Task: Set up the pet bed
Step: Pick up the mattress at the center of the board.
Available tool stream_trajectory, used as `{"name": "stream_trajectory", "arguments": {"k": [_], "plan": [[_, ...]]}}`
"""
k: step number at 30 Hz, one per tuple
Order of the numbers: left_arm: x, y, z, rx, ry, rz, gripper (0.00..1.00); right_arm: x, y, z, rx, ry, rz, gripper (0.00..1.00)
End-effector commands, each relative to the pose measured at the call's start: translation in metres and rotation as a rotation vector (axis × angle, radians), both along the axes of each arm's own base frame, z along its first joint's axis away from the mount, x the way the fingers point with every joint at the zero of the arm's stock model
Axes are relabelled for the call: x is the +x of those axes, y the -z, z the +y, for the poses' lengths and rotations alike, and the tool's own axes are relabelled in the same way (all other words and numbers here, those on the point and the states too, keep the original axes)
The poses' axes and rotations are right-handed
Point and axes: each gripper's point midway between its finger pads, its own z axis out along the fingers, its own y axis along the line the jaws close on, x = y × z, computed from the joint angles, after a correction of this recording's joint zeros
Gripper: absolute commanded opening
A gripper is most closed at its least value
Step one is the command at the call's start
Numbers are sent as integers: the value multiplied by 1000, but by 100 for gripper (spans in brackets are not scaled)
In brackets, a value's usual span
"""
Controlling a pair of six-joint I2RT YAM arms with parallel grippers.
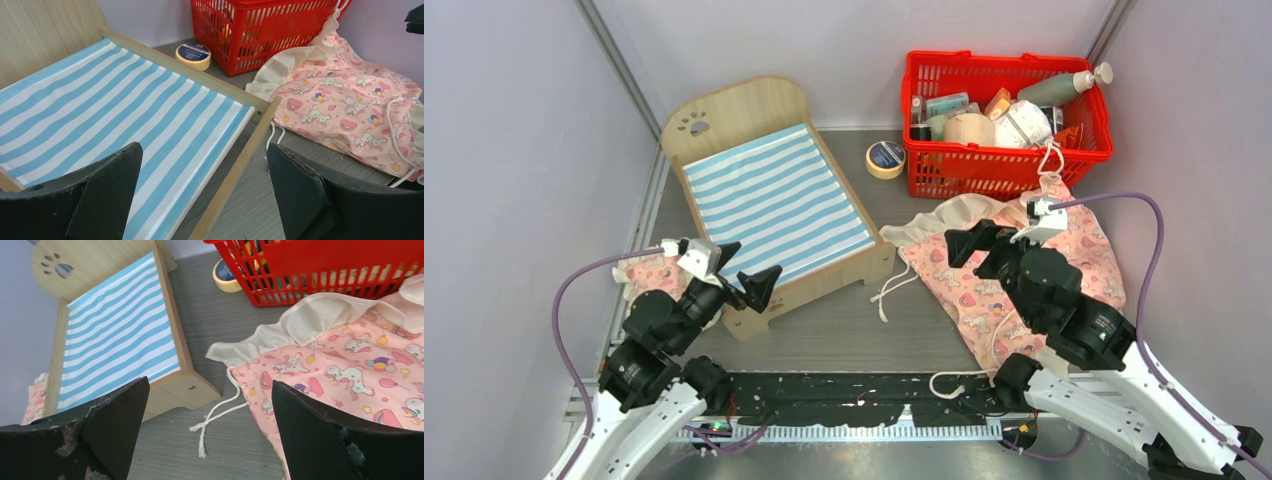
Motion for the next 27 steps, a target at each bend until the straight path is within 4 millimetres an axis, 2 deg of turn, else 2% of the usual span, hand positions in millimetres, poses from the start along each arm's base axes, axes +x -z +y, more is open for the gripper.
{"name": "stream_trajectory", "arguments": {"k": [1, 4, 6, 8, 11, 14, 18, 27], "plan": [[-2, -14, 6, -34, -18, -78, 100, 9, 16, -21, -151, 125, 76, 99], [-5, -15, 9, -39, -23, -86, 100, 18, 29, -26, -334, 175, 166, 99], [-8, -16, 10, -51, -18, -94, 100, 27, 49, -24, -458, 182, 242, 99], [-11, -18, 10, -62, -11, -106, 100, 34, 74, -20, -558, 145, 333, 99], [-14, -22, 12, -77, -9, -125, 99, 37, 117, -19, -665, 64, 486, 92], [-16, -24, 13, -87, -8, -136, 100, 32, 160, -24, -689, -23, 653, 91], [-17, -25, 13, -90, -7, -142, 100, 29, 194, -28, -697, -68, 766, 93], [-19, -24, 13, -71, 4, -159, 100, 44, 250, -27, -713, -73, 917, 96]]}}
